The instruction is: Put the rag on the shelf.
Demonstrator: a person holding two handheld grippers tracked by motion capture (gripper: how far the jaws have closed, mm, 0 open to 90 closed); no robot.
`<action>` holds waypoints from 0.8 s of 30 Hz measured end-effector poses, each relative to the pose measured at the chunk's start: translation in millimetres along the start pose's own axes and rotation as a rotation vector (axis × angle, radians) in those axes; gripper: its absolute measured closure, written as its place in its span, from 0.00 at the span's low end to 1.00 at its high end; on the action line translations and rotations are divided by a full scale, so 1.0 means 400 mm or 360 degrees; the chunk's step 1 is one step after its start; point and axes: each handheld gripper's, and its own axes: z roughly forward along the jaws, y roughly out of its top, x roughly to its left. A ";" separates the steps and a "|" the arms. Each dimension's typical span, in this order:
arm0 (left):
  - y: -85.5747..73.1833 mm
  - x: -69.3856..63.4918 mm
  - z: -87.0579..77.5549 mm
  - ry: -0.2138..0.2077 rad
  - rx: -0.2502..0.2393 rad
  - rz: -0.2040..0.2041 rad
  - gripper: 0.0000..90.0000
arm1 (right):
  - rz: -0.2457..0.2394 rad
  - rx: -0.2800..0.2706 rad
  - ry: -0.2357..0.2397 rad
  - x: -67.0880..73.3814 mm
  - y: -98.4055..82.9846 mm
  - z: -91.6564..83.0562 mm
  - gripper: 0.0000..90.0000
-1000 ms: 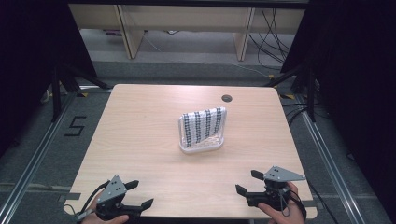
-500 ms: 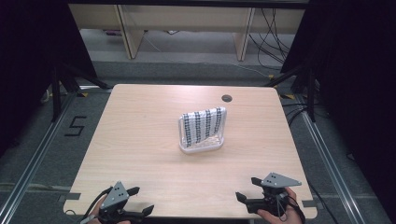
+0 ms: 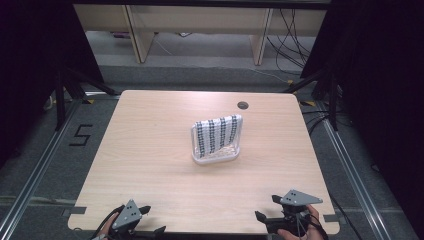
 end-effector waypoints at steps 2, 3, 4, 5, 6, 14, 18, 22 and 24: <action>-0.003 -0.004 0.008 -0.0005 -0.0028 -0.0018 0.20 | -0.0053 0.0026 -0.0019 0.000 -0.005 0.001 0.19; -0.005 -0.002 0.006 -0.0001 0.0007 0.0009 0.20 | -0.0039 0.0029 -0.0011 0.002 -0.008 0.003 0.19; -0.005 -0.002 0.006 -0.0004 0.0011 0.0010 0.20 | -0.0036 0.0050 -0.0014 0.006 -0.009 0.001 0.19; -0.003 -0.002 0.006 0.0008 0.0031 0.0019 0.20 | -0.0052 0.0042 -0.0002 0.005 -0.010 0.002 0.19; -0.003 -0.002 0.006 0.0008 0.0031 0.0019 0.20 | -0.0052 0.0042 -0.0002 0.005 -0.010 0.002 0.19; -0.002 -0.003 0.011 0.0047 0.0050 0.0063 0.20 | -0.0054 0.0070 0.0013 0.006 -0.016 0.008 0.19; -0.002 -0.004 0.013 0.0046 0.0039 0.0059 0.20 | -0.0082 0.0088 -0.0020 0.006 -0.017 0.010 0.19; -0.003 -0.005 0.014 0.0035 0.0024 0.0038 0.20 | -0.0073 0.0088 -0.0012 0.005 -0.017 0.011 0.19; -0.002 -0.005 0.014 0.0046 0.0029 0.0041 0.20 | -0.0061 0.0097 0.0038 0.002 -0.017 0.013 0.19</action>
